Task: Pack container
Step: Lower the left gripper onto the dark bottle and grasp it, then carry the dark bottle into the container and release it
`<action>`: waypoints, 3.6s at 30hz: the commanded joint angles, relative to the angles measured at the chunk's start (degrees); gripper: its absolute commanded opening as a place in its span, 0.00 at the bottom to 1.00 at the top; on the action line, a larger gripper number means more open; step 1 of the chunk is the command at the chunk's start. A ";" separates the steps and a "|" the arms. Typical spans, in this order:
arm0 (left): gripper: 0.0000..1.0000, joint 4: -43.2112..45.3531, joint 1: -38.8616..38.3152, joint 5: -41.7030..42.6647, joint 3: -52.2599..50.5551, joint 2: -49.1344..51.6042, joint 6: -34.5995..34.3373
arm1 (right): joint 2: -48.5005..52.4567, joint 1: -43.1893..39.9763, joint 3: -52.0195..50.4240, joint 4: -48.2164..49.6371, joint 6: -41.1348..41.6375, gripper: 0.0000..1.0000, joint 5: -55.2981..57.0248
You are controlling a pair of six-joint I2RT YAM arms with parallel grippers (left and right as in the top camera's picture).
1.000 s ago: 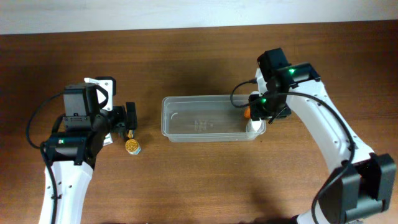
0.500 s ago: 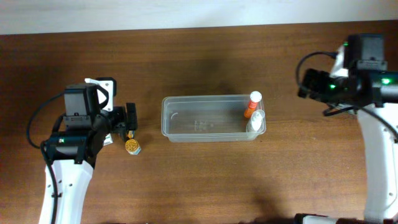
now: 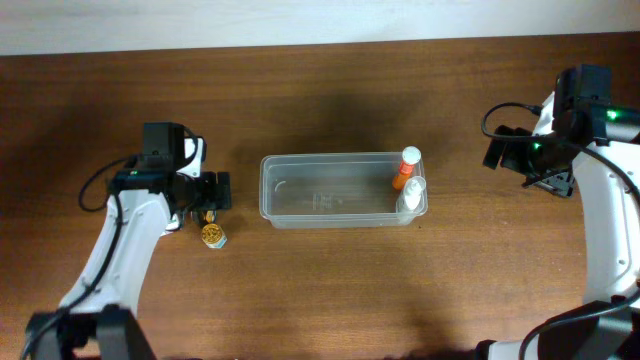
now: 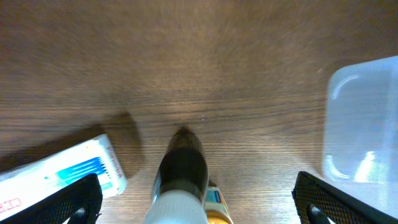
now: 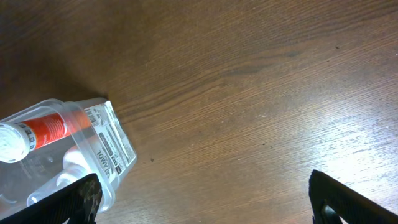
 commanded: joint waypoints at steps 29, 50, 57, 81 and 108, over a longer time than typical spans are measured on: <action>0.18 0.02 0.76 -0.39 4.24 2.89 -0.26 | 0.31 -0.15 -0.46 0.13 -0.57 0.99 -0.70; 0.01 1.66 -31.43 3.26 18.64 -4.11 -12.15 | 0.31 -0.15 -0.46 0.13 -0.55 0.99 -0.72; 0.01 11.61 -39.26 2.99 18.67 7.23 -17.79 | 0.31 -0.15 -0.46 0.09 -0.55 0.99 -0.72; 0.24 18.62 -43.34 -2.36 18.67 20.26 -22.38 | 0.31 -0.15 -0.46 0.09 -0.55 0.99 -0.76; 0.99 7.56 -36.30 -5.68 24.04 0.07 -12.66 | 0.31 -0.15 -0.46 -0.26 -0.59 0.99 -0.70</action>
